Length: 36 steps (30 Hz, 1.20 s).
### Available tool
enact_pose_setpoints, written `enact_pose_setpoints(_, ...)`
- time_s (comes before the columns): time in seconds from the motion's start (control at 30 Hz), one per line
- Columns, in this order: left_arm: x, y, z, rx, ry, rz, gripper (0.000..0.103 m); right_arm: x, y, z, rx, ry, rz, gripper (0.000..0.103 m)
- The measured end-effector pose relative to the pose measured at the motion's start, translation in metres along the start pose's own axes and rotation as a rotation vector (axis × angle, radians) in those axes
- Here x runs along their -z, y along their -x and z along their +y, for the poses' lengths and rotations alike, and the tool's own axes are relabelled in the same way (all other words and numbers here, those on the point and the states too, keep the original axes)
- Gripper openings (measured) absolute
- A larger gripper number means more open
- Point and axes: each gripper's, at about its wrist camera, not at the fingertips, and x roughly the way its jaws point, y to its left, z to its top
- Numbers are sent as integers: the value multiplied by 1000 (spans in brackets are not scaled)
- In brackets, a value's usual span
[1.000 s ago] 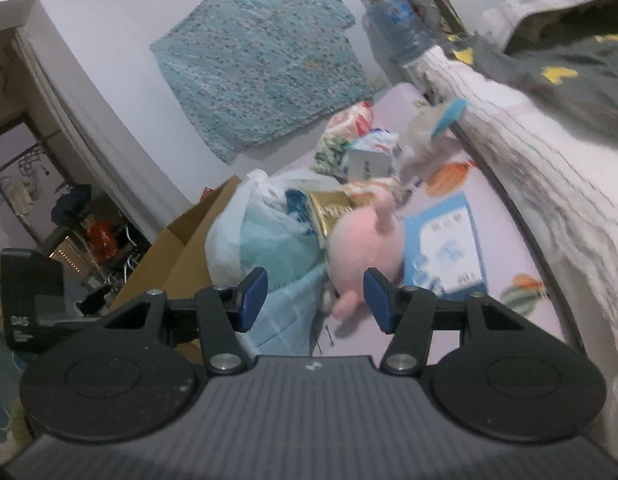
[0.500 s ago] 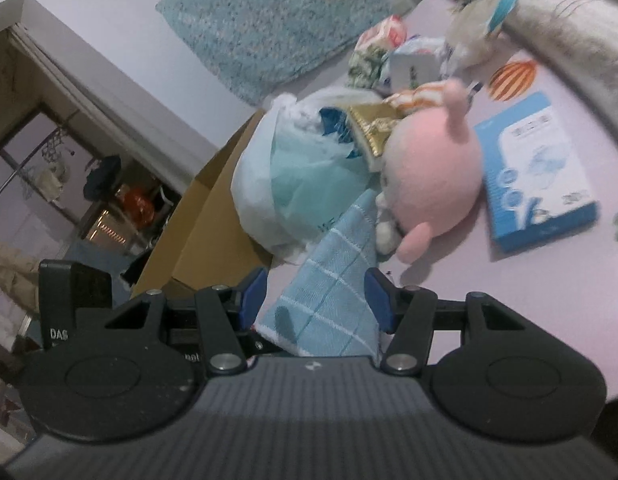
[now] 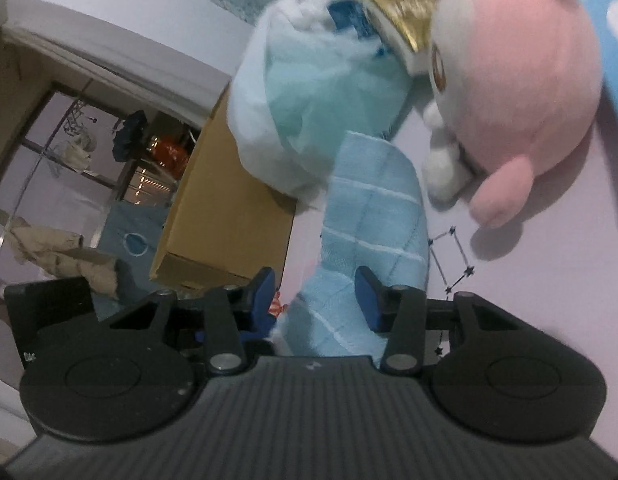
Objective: Organize soft objects
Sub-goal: 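Close the left gripper on the light blue towel and lift it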
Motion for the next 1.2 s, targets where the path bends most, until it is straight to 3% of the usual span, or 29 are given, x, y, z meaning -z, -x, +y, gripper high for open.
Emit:
enact_pose_setpoints(0.13, -4, -1, -4, 16, -6, -19, 56, -3, -9, -5, -33, -39, 10, 43)
enact_pose_setpoints(0.37, -6, -34, -7, -77, -41, 42, 45, -2, 4, -9, -68, -67, -38, 47)
enact_pose_setpoints(0.53, -6, -45, -4, -70, -27, 91, 46, 0, 27, 0, 21, -10, -117, 49)
enact_pose_setpoints(0.67, -8, -48, -5, -43, -27, 105, 59, 1, 25, -4, 121, 0, -84, 49)
enact_pose_setpoints(0.83, -11, -55, -11, -23, -51, 114, 69, 2, 8, -11, 60, -37, -40, 47)
enact_pose_setpoints(0.93, -12, -58, -15, -27, -80, 120, 75, -1, 2, -19, -27, -104, -20, 47)
enact_pose_setpoints(1.13, -10, -63, -28, -76, -159, 135, 75, -5, -4, -28, -136, -171, 13, 47)
enact_pose_setpoints(1.2, -10, -65, -32, -102, -182, 131, 71, -4, -5, -27, -163, -177, 24, 48)
